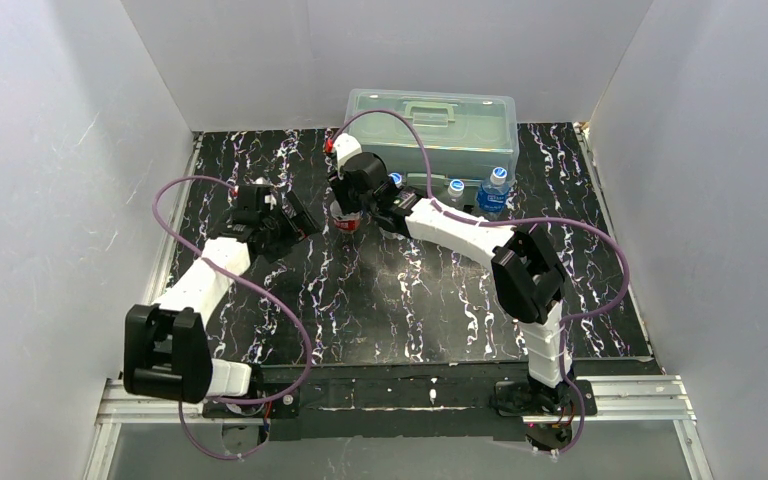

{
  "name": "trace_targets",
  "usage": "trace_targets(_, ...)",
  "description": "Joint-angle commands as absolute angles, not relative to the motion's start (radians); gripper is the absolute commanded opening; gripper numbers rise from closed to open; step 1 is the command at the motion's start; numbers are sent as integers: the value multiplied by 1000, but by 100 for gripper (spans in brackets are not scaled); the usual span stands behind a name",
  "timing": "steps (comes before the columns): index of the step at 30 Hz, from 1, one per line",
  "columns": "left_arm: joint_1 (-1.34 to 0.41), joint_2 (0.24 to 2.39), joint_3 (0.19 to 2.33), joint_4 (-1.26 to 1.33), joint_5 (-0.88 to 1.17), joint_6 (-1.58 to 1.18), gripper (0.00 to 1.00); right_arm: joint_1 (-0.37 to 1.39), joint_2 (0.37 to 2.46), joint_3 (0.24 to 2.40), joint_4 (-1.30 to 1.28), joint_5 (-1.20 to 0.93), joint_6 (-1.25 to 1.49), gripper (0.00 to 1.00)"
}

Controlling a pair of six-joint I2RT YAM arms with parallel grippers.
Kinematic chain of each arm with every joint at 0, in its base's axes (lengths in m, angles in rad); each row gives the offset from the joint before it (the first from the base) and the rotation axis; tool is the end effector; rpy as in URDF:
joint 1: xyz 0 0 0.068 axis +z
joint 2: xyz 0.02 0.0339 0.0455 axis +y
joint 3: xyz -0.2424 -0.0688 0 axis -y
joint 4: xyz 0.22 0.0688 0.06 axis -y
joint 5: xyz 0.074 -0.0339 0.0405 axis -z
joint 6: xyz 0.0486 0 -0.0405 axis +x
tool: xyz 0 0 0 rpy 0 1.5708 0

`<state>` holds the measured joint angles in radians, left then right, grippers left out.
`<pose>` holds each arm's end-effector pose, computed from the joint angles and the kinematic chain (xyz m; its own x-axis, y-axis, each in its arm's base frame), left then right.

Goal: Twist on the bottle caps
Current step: Place the plastic bottle at the center of the board.

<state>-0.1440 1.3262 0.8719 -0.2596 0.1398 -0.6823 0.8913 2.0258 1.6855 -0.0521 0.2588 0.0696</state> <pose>0.2738 -0.0465 0.2261 -0.6583 -0.5355 -0.5291 -0.2174 0.8081 -0.5474 0.3023 0.3545 0.2681 -0.2817 -0.2417 -0.9286 -0.5852 0.8102 -0.0334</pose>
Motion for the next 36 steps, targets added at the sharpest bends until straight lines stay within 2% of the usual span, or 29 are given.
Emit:
trace_targets(1,-140,1389,945,-210,169,-718,98,888,1985,1671,20,263,54,45)
trace_targets(3,-141,1415,956,-202,167,-726,98,887,1986,1672,19,263,54,55)
trace_targets(5,-140,1435,964,-195,164,-732,98,887,1988,1675,16,262,60,61)
trace_targets(12,-140,1467,951,-170,165,-747,98,887,1989,1683,6,261,64,72)
trace_targets(25,-141,1479,942,-148,189,-745,98,882,1984,1705,-36,272,54,83)
trace_targets(36,-141,1467,932,-137,197,-740,98,876,1997,1750,-70,265,54,85)
